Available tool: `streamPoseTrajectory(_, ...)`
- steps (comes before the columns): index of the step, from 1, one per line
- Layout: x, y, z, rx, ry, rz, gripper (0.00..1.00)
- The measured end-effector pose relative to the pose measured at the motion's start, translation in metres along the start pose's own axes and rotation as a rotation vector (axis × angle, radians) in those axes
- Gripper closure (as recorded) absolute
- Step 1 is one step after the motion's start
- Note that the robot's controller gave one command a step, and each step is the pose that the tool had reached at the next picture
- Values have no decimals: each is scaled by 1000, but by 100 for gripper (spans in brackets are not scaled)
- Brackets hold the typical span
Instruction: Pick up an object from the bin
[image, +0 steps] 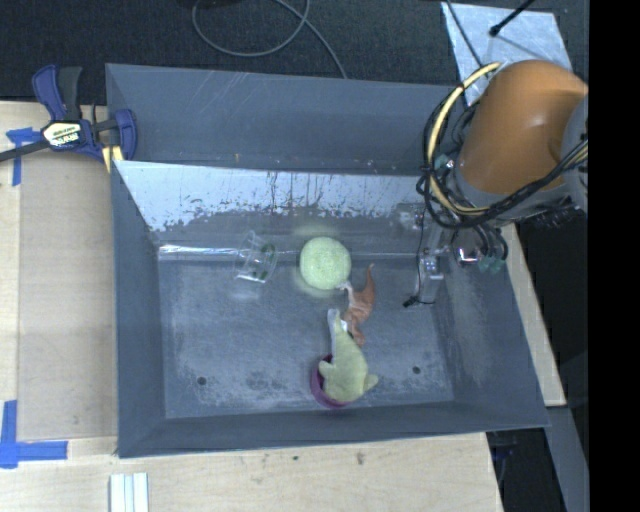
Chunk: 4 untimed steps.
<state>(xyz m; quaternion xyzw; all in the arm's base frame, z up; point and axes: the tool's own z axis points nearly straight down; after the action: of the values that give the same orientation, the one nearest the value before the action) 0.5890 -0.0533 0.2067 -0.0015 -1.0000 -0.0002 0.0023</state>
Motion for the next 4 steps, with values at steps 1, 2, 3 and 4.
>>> streamPoseTrajectory(1, -2, 0, -5, 1, -9, -1, 0)
streamPoseTrajectory(2, -8, 4, 42, 2, -10, -171, 0)
streamPoseTrajectory(3, -13, 11, 58, 1, -5, -448, 0)
streamPoseTrajectory(4, -19, 16, 65, 2, -7, -603, 0)
